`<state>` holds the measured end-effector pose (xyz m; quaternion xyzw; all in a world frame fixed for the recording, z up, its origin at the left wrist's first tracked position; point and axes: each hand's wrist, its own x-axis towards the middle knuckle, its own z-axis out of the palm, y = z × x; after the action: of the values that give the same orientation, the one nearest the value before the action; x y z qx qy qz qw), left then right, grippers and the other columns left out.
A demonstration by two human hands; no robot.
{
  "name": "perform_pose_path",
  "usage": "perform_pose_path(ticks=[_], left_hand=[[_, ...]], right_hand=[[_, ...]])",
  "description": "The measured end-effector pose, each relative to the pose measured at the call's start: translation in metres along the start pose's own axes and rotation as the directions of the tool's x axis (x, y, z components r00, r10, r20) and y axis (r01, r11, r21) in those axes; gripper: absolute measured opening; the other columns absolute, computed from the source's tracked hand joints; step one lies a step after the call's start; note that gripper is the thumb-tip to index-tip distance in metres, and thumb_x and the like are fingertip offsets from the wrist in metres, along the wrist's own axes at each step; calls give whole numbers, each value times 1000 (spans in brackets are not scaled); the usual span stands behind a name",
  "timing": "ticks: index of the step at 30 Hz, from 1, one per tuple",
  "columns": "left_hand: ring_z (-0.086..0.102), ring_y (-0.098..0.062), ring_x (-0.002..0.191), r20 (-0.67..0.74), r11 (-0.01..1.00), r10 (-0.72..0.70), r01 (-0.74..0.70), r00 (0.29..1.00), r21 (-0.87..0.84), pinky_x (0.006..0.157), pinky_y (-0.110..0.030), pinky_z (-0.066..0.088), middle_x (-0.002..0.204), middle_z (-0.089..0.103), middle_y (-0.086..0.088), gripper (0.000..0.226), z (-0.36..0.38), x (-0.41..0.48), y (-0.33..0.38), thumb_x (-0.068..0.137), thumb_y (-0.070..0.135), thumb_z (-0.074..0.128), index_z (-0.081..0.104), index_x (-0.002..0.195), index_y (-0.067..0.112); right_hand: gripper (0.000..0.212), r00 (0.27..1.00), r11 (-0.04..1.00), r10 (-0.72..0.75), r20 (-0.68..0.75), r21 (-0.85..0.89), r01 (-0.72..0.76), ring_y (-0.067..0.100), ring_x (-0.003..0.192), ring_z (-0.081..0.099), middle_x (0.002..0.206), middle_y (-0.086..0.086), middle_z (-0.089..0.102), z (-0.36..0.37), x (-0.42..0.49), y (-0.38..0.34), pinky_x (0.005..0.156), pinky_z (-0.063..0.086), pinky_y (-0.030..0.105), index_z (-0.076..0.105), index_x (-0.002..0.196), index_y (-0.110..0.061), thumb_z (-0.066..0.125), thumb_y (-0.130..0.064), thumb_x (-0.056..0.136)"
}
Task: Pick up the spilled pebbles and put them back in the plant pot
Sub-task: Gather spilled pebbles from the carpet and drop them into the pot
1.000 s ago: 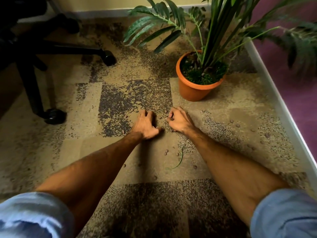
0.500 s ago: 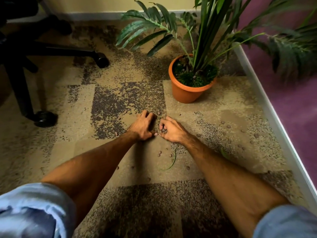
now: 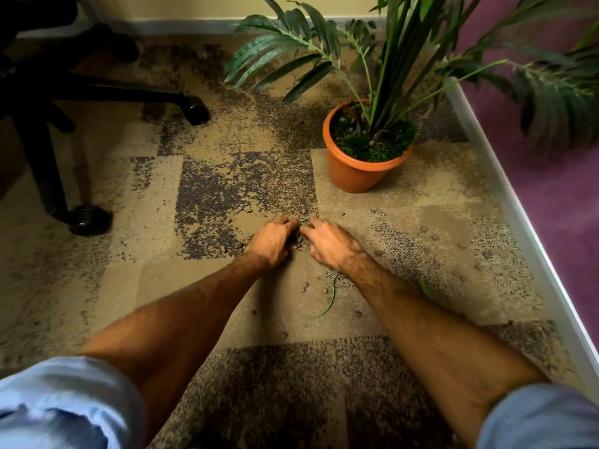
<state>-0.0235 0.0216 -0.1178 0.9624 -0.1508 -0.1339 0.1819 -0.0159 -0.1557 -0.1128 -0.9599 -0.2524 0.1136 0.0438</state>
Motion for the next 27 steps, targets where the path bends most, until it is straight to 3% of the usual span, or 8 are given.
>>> perform_pose_path(ticks=[5, 9, 12, 18, 22, 25, 27], left_hand=[[69, -23, 105, 5, 999, -40, 40, 999, -18, 92, -35, 60, 126, 61, -5, 38, -7, -4, 1, 97, 13, 66, 60, 134, 14], [70, -26, 97, -25, 995, -98, 98, 995, 2, 87, -36, 61, 123, 61, -8, 29, -5, -9, 3, 101, 21, 63, 61, 128, 12], [70, -27, 96, -35, 991, -129, 130, 991, 17, 87, -41, 63, 123, 61, -9, 24, -4, -12, 6, 102, 20, 61, 61, 124, 10], [74, -22, 105, -11, 939, -287, 279, 958, -202, 93, -35, 62, 115, 75, -6, 26, -12, -8, 6, 93, 0, 66, 73, 116, 11], [74, -20, 104, 25, 807, -449, 418, 893, -416, 94, -34, 62, 109, 79, -7, 20, -19, -1, 6, 93, 0, 67, 78, 108, 8], [72, -15, 97, 98, 624, -572, 510, 814, -592, 93, -32, 61, 109, 79, -8, 16, -18, 3, 9, 94, 8, 73, 79, 109, 5], [71, -19, 96, 181, 477, -615, 545, 767, -690, 95, -36, 61, 108, 78, -11, 16, -19, 2, 12, 95, 7, 74, 78, 110, 1]], right_hand=[[50, 1000, 997, 2, -30, -72, -4, 31, 107, 69, 131, 17, 57, -1, -5, -6, 84, 60, 38, 56, 136, -11, 71, -3, 89], [62, 999, 995, -9, -32, -101, 6, 32, 118, 64, 136, 17, 56, -1, -8, -8, 92, 58, 39, 52, 140, -5, 73, 6, 83], [57, 999, 991, 3, -42, -133, -9, 31, 116, 66, 134, 18, 59, -2, -7, -12, 92, 58, 38, 53, 138, -1, 71, 7, 84], [44, 999, 981, 12, -34, -191, -18, 34, 122, 63, 137, 23, 56, -4, -2, -25, 95, 60, 43, 59, 135, -1, 59, 7, 92], [43, 1000, 984, 19, -22, -176, -23, 35, 126, 59, 137, 21, 56, -5, 0, -27, 95, 59, 44, 60, 133, -4, 60, 5, 91], [41, 999, 991, 24, -24, -128, -27, 34, 122, 63, 131, 17, 61, -3, -3, -29, 91, 60, 43, 64, 130, -7, 63, 4, 90], [29, 989, 989, 144, -44, 29, -143, 30, 106, 72, 119, 11, 69, -4, -6, -28, 82, 64, 39, 70, 119, -12, 67, -2, 92]])
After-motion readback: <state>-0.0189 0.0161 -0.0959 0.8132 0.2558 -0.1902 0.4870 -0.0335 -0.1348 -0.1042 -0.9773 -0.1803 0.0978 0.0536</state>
